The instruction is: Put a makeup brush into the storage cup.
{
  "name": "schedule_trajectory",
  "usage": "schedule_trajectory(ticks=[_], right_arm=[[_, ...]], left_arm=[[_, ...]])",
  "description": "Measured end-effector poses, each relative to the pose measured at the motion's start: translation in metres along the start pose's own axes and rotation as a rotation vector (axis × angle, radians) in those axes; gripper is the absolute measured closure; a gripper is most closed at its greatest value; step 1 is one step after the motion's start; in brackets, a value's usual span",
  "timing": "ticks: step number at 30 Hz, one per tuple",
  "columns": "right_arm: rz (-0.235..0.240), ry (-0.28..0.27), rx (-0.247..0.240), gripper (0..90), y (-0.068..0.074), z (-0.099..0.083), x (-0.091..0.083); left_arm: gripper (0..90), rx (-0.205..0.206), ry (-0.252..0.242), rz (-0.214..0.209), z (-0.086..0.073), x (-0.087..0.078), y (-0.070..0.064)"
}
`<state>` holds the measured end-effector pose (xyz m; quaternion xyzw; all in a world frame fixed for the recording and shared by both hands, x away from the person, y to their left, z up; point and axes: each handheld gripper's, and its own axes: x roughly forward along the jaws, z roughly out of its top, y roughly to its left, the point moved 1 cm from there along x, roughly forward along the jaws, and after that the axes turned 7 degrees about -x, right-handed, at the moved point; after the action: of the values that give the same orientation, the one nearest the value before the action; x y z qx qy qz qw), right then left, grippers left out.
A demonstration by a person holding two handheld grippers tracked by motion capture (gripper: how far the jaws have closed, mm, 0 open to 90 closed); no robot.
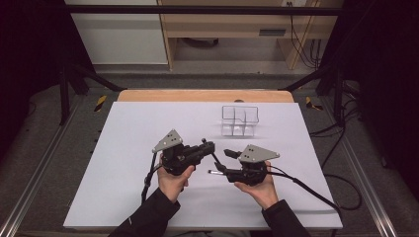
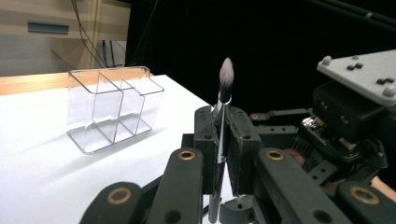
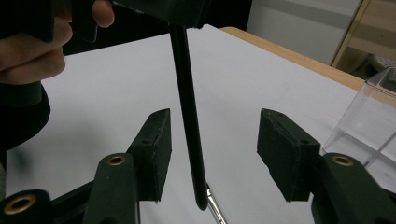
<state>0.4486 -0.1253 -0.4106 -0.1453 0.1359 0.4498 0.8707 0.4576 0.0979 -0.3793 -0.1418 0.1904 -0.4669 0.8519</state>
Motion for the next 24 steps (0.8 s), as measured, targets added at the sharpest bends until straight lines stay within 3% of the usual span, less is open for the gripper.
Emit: schedule_trajectory(ticks=[12,24], right_arm=[[0.025,0.008,-0.018,64.3,0.005,0.006,0.000],[0.050,-0.005,-0.023,81.5,0.006,0.007,-0.002]], left_arm=[[83.6,0.046,0.050,0.027,-0.010,0.011,-0.011],[83.6,0.048,0.055,0.034,-0.011,0.013,-0.011]])
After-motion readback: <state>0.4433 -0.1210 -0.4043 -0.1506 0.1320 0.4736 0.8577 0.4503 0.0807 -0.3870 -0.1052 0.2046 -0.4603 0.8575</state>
